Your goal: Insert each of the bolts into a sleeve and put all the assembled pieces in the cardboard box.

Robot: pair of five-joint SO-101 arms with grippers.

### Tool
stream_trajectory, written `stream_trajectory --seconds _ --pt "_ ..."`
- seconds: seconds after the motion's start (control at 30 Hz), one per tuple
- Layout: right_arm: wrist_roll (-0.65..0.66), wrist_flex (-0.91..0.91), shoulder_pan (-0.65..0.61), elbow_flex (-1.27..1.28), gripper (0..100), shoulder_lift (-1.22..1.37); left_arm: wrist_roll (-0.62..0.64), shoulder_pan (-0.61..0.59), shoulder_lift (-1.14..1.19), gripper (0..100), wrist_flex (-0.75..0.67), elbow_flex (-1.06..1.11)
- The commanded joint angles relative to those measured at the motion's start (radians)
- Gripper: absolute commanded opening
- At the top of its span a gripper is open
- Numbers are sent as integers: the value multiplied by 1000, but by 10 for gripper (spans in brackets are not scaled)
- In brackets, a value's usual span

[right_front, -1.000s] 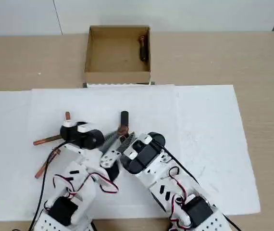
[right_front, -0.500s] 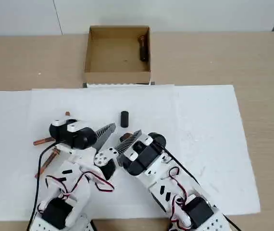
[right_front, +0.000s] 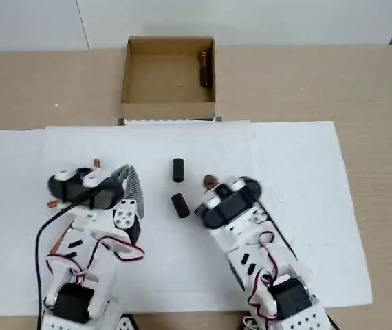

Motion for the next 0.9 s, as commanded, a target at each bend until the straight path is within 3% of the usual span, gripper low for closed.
stream_trajectory --seconds 0.0,0.2,0.43,0.7,0.87 --pt "-12 79 111 -15 2 -4 -75 -78 -5 6 5 70" --pt "-198 203 147 -187 2 25 -129 -129 -5 6 23 140" --pt "-305 262 145 -476 2 389 -129 -123 0 6 71 142" --pt "-298 217 150 -881 2 909 -129 -126 -5 6 91 142" --pt "-189 91 151 -1091 2 1182 -126 -130 -5 6 91 142"
